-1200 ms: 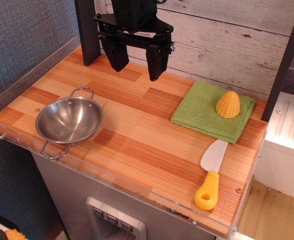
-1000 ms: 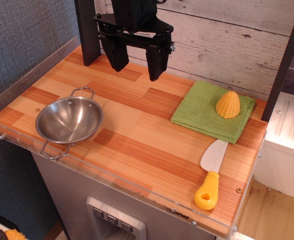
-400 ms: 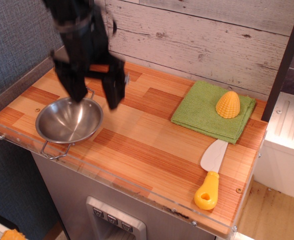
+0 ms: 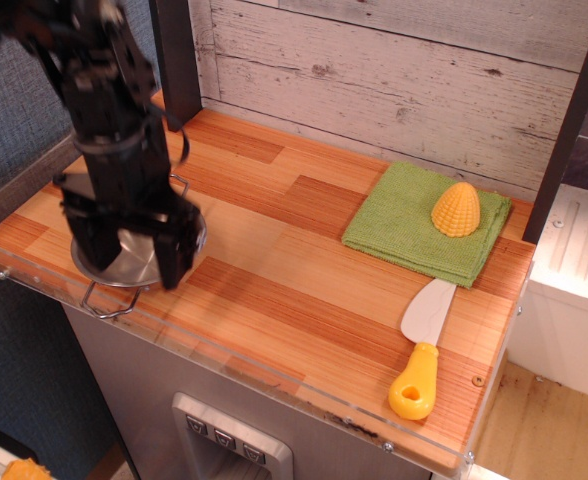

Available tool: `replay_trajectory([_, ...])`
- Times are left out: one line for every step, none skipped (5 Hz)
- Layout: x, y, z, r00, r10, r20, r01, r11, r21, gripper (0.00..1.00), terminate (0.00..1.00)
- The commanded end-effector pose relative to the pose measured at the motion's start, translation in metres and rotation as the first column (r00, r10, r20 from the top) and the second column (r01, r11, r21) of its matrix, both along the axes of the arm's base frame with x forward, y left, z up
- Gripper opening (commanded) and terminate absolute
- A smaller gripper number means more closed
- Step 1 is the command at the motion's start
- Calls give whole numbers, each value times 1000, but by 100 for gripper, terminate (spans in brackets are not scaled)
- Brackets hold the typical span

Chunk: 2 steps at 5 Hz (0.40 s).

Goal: Place the pan on the far edge of the table

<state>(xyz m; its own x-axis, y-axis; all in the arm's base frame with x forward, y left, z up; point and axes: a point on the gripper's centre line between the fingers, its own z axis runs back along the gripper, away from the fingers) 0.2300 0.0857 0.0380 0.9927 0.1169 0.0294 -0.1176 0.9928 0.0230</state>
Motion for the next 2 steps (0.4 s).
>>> replay_trajectory([23, -12, -11, 999, -46, 14, 46, 999, 10, 100, 0])
replay_trajectory([29, -16, -17, 998, -61, 15, 61, 998, 8, 100, 0])
